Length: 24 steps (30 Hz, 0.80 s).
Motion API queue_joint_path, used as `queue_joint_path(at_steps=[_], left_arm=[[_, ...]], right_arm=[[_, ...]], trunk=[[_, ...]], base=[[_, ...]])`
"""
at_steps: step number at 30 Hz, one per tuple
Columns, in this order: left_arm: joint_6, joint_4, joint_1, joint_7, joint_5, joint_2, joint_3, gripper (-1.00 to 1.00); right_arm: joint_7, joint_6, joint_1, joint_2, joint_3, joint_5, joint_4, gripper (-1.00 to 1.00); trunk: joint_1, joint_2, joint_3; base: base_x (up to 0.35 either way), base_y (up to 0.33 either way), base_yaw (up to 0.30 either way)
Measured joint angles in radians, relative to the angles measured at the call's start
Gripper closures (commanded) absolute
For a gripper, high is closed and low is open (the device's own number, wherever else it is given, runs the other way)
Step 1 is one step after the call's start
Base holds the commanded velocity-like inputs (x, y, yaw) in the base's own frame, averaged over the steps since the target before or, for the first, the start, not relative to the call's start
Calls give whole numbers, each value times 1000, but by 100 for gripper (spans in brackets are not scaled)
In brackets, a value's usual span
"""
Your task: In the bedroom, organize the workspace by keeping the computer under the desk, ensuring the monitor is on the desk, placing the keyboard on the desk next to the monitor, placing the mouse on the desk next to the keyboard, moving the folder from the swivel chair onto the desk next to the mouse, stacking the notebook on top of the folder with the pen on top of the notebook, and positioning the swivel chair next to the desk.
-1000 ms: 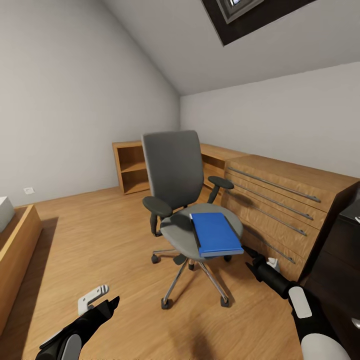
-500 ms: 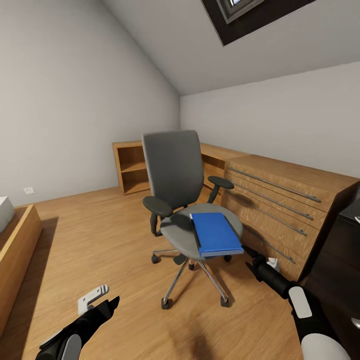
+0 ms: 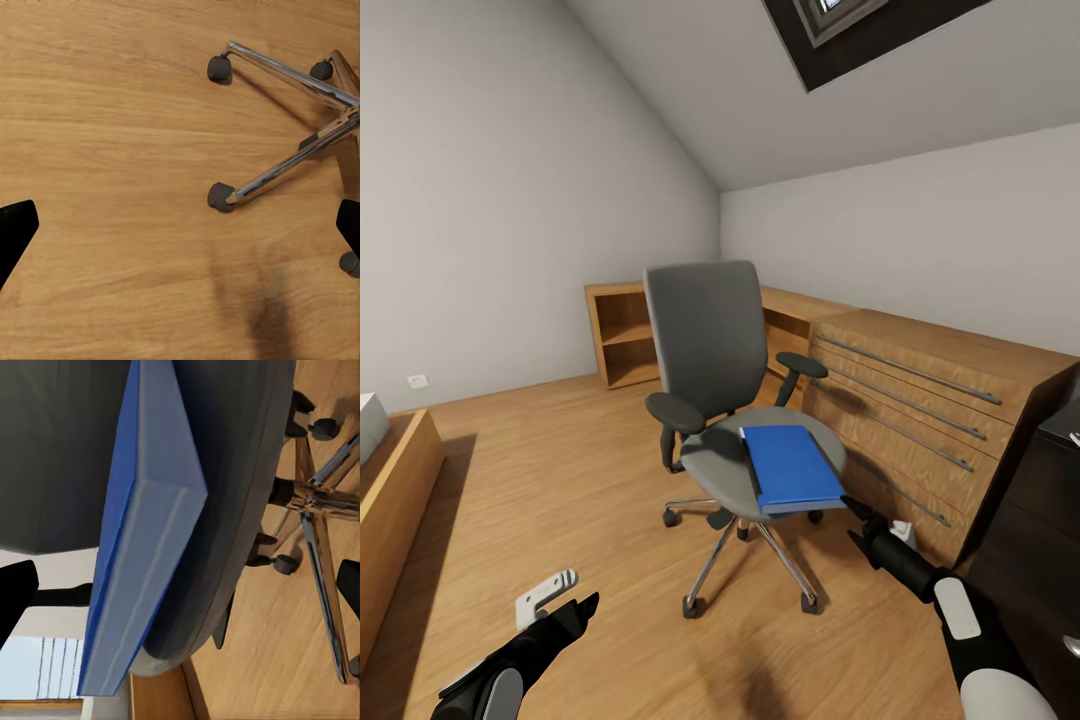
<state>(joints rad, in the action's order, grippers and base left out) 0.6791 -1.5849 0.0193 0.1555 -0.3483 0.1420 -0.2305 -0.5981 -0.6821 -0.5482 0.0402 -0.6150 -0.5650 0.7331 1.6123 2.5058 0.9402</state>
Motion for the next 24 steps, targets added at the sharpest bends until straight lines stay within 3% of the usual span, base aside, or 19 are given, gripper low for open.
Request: queue_joint_path(at_steps=[24], left_arm=[[2,0,0,0,0,0,0,-100]], right_arm=[[0,0,0,2,0,1,-3,-100]], trunk=[[0,0,0]], base=[[19,8,0]])
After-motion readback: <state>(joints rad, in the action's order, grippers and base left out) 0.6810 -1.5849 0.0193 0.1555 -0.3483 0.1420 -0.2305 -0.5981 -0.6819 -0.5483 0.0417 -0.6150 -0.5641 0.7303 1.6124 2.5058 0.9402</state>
